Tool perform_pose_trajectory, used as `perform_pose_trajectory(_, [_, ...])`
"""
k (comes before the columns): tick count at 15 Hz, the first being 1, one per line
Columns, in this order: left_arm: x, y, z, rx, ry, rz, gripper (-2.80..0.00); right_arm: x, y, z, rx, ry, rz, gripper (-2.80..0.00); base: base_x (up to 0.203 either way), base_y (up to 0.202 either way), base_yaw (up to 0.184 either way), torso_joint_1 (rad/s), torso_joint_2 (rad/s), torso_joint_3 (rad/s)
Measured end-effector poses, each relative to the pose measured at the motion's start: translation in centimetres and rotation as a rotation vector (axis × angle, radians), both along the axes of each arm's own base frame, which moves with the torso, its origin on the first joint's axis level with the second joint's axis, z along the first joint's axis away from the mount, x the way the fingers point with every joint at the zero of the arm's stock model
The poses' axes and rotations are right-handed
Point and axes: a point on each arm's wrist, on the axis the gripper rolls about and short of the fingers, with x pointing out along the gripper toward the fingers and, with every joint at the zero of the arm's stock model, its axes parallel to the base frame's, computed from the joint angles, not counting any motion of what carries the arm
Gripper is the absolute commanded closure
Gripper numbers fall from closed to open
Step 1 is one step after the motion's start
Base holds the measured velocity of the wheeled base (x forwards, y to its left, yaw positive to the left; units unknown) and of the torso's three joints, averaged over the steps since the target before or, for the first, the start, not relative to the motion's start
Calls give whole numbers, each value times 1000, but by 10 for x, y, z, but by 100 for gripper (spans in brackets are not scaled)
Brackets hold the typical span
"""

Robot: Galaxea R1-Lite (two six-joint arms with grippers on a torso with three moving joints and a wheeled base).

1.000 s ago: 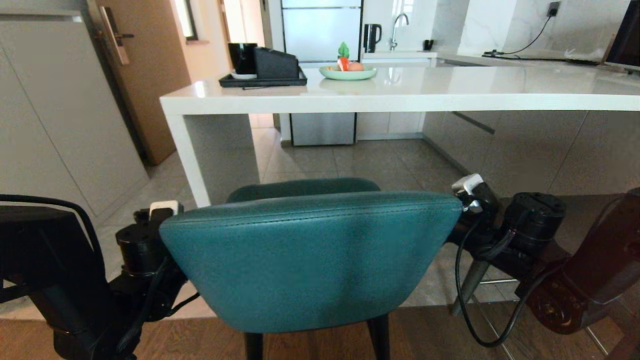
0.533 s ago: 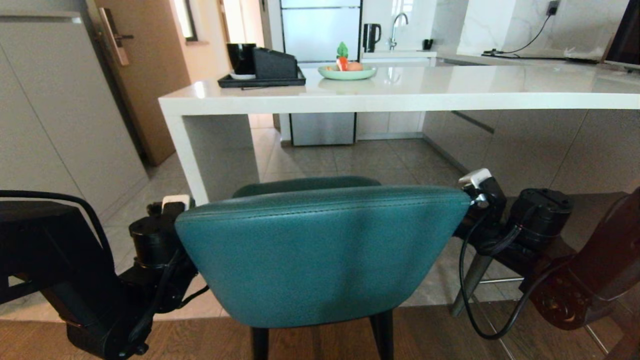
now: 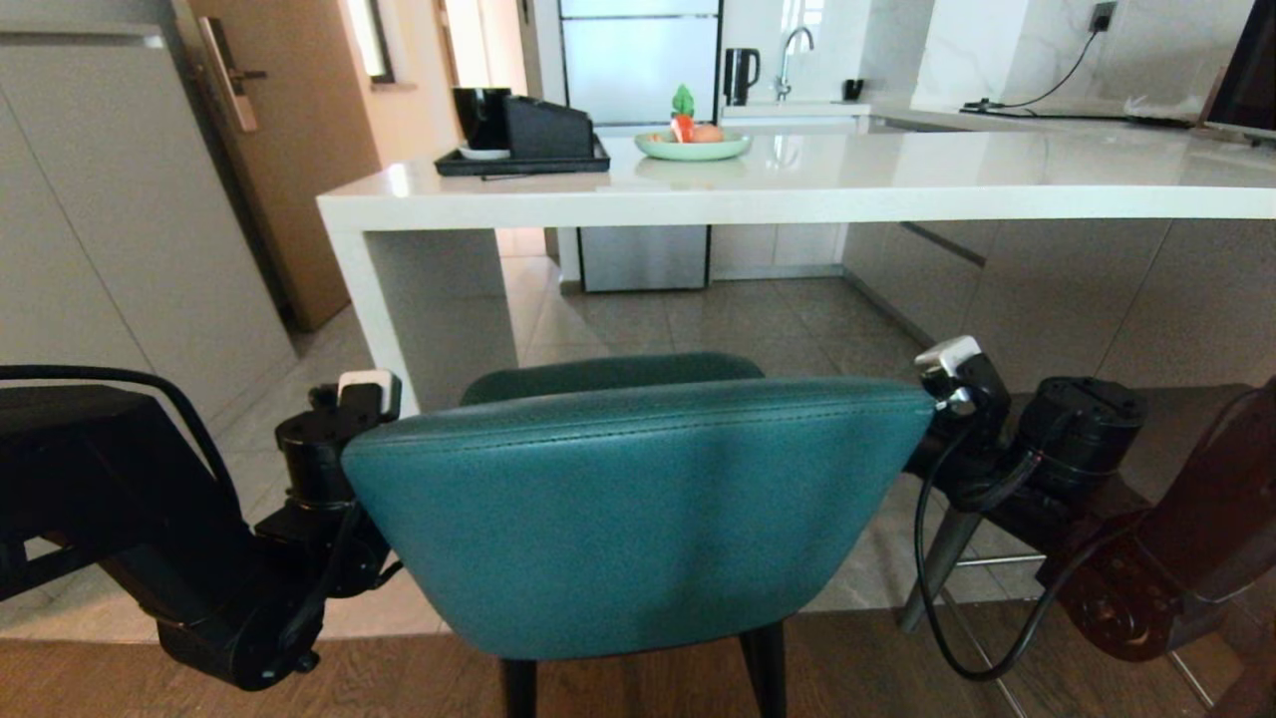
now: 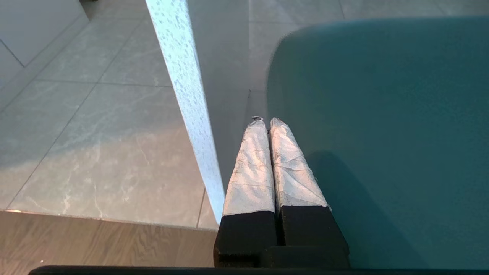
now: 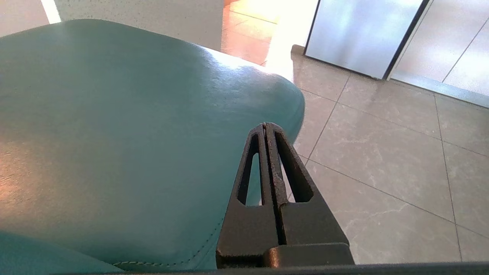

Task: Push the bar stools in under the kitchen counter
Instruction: Push the blue chair back under the dining table

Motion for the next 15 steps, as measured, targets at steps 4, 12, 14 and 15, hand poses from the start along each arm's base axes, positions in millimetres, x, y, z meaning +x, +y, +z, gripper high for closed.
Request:
perform_pose_trajectory(4, [-9, 5, -3, 9, 28, 5, 0, -2, -1, -1, -1, 1, -2, 0, 0, 0, 0, 0, 0, 0])
perform_pose_trajectory(12, [4, 116, 1, 0, 38, 193, 0, -5, -4, 3, 2, -9, -5, 0, 0, 0, 0, 0, 0, 0])
perform_pose_trajectory(14, [2, 136, 4, 4, 30, 197, 0, -6, -4, 2, 1, -9, -7, 0, 0, 0, 0, 0, 0, 0])
perform_pose_trajectory(15, [-2, 138, 4, 5, 36, 202, 0, -6, -4, 2, 1, -8, -7, 0, 0, 0, 0, 0, 0, 0])
